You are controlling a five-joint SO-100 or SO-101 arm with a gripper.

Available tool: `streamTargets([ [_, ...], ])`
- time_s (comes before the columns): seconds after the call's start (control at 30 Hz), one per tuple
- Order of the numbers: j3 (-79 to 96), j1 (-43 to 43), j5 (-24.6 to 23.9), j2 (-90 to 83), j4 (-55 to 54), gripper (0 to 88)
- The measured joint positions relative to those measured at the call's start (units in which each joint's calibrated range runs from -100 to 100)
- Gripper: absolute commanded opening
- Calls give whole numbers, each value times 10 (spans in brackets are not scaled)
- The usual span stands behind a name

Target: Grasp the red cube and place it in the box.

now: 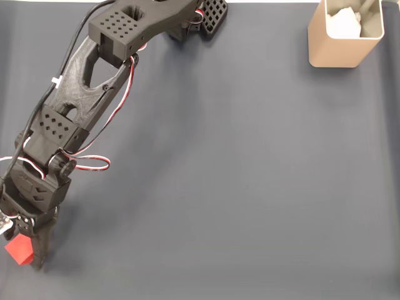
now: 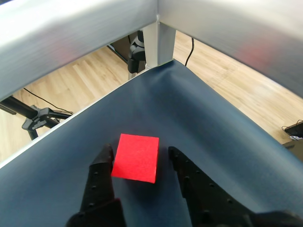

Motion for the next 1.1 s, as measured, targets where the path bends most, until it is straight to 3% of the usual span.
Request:
streamTargets([
  [0.67,0,0,2,0,5,268],
  [1.1,47,-1,10,-34,18,133],
])
